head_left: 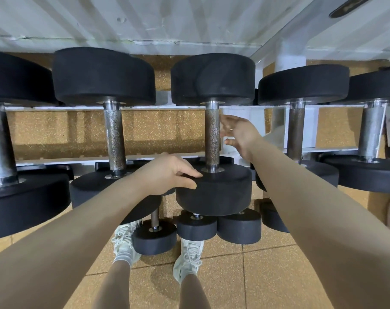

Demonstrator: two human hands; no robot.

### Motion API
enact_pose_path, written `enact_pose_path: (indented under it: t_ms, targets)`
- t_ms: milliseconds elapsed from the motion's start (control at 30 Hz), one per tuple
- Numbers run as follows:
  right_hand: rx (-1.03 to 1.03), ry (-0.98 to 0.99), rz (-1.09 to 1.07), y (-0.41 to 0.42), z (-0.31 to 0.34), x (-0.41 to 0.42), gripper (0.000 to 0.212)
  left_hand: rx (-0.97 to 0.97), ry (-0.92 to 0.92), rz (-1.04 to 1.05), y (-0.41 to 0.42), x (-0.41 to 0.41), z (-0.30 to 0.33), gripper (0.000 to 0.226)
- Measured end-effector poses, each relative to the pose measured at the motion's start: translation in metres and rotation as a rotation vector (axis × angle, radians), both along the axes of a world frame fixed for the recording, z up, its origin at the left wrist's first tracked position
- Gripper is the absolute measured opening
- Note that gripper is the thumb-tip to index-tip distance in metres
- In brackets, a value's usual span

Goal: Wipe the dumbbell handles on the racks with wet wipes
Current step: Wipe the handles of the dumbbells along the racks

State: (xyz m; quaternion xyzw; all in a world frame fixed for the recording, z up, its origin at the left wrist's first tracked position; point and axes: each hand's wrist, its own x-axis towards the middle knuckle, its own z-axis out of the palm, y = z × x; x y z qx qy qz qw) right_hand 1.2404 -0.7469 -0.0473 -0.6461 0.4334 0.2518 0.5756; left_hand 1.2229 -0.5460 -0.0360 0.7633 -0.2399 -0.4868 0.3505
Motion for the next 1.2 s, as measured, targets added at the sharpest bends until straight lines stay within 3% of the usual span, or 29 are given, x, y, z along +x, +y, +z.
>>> enact_pose_path:
  t_ms: [167,233,333,367,500,667,767,867,967,1067,1200]
  targets:
    - [0.154,-0.058,-0.041,-0.001,-0.02,-0.019,0.021,-0.028,-0.021,0.02,0.002,-0.001,-0.004,0.031]
    - [0.145,-0.004,0.123,-0.008,-0.018,-0.029,0.025,-0.037,-0.029,0.023,0.002,-0.002,-0.004,0.031]
    - [-0.055,0.146,0.494,-0.011,-0.005,-0.034,0.021,-0.037,-0.041,0.011,0.0,-0.002,-0.002,0.032]
    - [-0.131,0.14,0.528,-0.011,-0.003,-0.032,0.02,-0.029,-0.042,0.001,0.0,-0.001,-0.002,0.032]
    - [-0.421,-0.171,0.195,-0.009,0.0,-0.009,0.025,-0.013,-0.023,-0.011,0.0,0.0,-0.001,0.033]
    - [-0.791,-0.642,0.608,0.028,0.016,-0.012,0.026,-0.022,-0.01,0.015,0.0,-0.002,-0.002,0.033]
    - [-0.948,-0.637,0.815,0.032,0.012,-0.017,0.014,-0.035,0.006,0.029,0.0,-0.002,-0.002,0.034]
    - [-1.119,-0.617,1.179,0.024,0.004,-0.018,0.037,-0.035,0.017,0.034,-0.001,-0.001,-0.002,0.034]
    - [-0.903,-0.613,1.4,0.015,0.004,-0.031,0.031,-0.04,0.019,0.035,0.0,-0.001,-0.002,0.034]
    - [-0.71,-0.538,1.383,0.009,0.013,-0.034,0.023,-0.038,0.018,0.04,0.0,-0.001,-0.002,0.034]
    - [-0.918,-0.655,1.023,0.007,0.018,-0.002,0.023,-0.03,0.009,0.035,-0.001,0.0,-0.005,0.033]
